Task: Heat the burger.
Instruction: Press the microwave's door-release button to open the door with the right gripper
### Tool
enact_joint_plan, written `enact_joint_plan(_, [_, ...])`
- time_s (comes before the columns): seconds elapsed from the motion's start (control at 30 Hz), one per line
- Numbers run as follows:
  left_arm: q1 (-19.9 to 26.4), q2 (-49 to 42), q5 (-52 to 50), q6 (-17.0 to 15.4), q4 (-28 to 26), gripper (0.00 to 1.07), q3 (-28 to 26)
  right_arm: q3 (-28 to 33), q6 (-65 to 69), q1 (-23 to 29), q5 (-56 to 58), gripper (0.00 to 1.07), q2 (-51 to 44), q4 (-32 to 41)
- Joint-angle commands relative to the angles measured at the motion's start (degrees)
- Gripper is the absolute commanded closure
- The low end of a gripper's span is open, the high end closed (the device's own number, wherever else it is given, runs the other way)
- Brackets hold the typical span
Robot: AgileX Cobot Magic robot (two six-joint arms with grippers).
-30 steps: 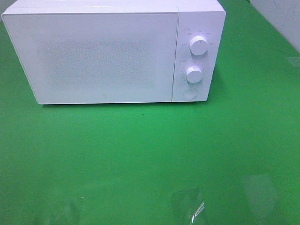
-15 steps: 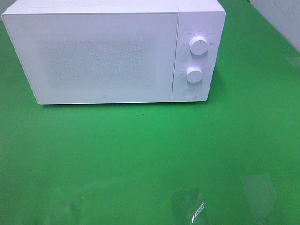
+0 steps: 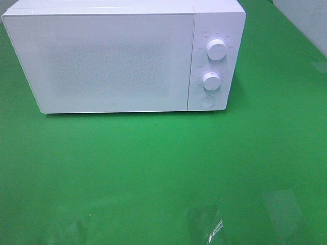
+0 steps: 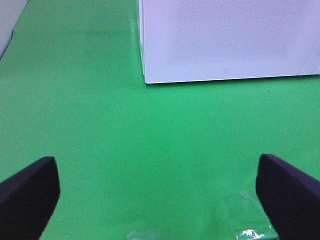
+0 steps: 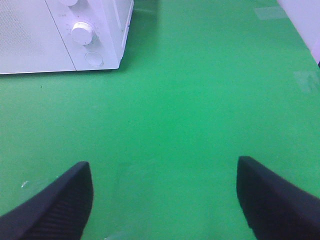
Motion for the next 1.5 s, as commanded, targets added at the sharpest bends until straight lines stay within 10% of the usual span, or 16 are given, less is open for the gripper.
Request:
enact_joint_plan(0.03, [0.1,-1.0,-0.5,-0.1,-0.5,0.07,0.0,-0.1,-0.5,-0.3,-0.6,0.32,-1.5,-0.1])
enact_joint_plan(0.77, [0.1,-1.0,-0.5,-0.1,-0.5,0.07,0.0,-1.2,-0.5,-0.3,-1.6,0.32,-0.2,-0.1])
enact_joint_plan(1.5, [0.1,-1.0,-0.5,-0.1,-0.5,0.07,0.0,-2.5,0.1,-0.3,-34.7,0.32,28.6,-0.1])
